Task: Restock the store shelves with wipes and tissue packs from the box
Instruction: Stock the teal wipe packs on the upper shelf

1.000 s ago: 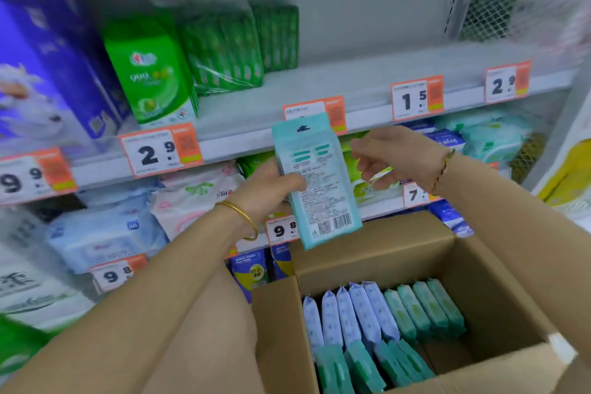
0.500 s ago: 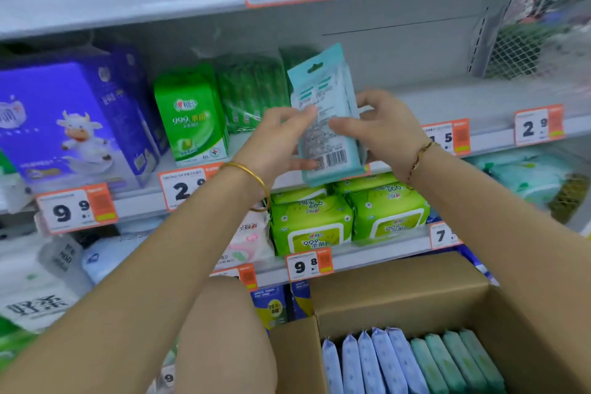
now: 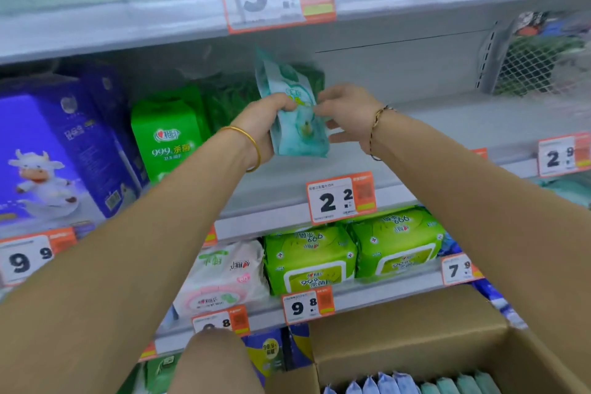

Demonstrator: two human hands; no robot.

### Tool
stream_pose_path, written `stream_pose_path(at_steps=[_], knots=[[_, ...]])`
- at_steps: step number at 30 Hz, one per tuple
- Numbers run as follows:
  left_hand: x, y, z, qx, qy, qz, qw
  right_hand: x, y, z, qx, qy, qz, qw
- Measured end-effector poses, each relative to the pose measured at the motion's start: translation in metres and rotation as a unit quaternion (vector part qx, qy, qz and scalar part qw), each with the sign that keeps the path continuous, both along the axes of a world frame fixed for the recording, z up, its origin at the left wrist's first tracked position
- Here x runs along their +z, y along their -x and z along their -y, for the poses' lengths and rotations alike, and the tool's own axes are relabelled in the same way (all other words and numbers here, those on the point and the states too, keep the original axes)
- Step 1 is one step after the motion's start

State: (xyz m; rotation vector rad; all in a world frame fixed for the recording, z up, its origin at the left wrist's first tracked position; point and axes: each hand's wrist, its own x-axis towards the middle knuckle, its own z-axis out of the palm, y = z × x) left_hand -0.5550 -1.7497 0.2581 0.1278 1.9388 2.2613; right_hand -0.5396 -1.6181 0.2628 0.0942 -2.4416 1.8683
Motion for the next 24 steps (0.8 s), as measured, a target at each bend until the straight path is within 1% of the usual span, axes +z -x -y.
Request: stream_pose_path(at_steps=[1, 4, 7, 8, 9, 10, 11, 12, 14, 15, 16, 17, 18, 20, 22, 24], knots=[[-0.002, 0.006, -0.001, -0.005, 0.001, 0.000, 1.000, -0.003, 0.010, -0.003, -0.007, -0.014, 0.013, 1.000], [-0.010, 0.024, -0.004, -0.035, 0.008, -0.016, 0.999, -0.016, 0.033, -0.012, 0.045, 0.038, 0.087, 0.994], [-0.017, 0.043, -0.010, -0.026, 0.032, -0.035, 0.999, -0.025, 0.054, -0.025, 0.058, 0.045, 0.109, 0.991], [-0.020, 0.050, -0.011, -0.010, 0.067, -0.045, 0.997, -0.027, 0.061, -0.029, 0.050, 0.050, 0.108, 0.992], [-0.022, 0.056, -0.012, 0.010, 0.131, -0.063, 0.989, -0.029, 0.069, -0.033, 0.035, 0.054, 0.104, 0.993], [-0.024, 0.063, -0.012, 0.032, 0.227, -0.096, 0.969, -0.031, 0.077, -0.037, 0.018, 0.056, 0.098, 0.994], [-0.027, 0.070, -0.009, 0.060, 0.341, -0.151, 0.926, -0.033, 0.085, -0.040, 0.000, 0.057, 0.090, 0.994], [-0.031, 0.075, -0.005, 0.087, 0.445, -0.210, 0.866, -0.035, 0.092, -0.042, -0.016, 0.057, 0.085, 0.995], [-0.036, 0.083, 0.002, 0.118, 0.599, -0.313, 0.728, -0.035, 0.107, -0.040, -0.039, 0.060, 0.075, 0.995], [-0.039, 0.085, 0.006, 0.122, 0.648, -0.354, 0.663, -0.035, 0.115, -0.038, -0.048, 0.061, 0.065, 0.995], [-0.041, 0.084, 0.008, 0.132, 0.676, -0.405, 0.602, -0.033, 0.123, -0.034, -0.052, 0.059, 0.052, 0.996], [-0.044, 0.087, 0.013, 0.136, 0.691, -0.453, 0.547, -0.032, 0.132, -0.029, -0.054, 0.052, 0.043, 0.996], [-0.047, 0.089, 0.016, 0.141, 0.694, -0.495, 0.504, -0.031, 0.139, -0.023, -0.057, 0.038, 0.039, 0.997], [-0.052, 0.095, 0.024, 0.132, 0.712, -0.522, 0.450, -0.032, 0.152, -0.014, -0.064, -0.002, 0.038, 0.997], [-0.057, 0.099, 0.030, 0.110, 0.737, -0.511, 0.427, -0.035, 0.164, -0.009, -0.072, -0.057, 0.042, 0.995], [-0.062, 0.100, 0.035, 0.098, 0.741, -0.521, 0.413, -0.038, 0.173, -0.006, -0.094, -0.113, 0.025, 0.989]])
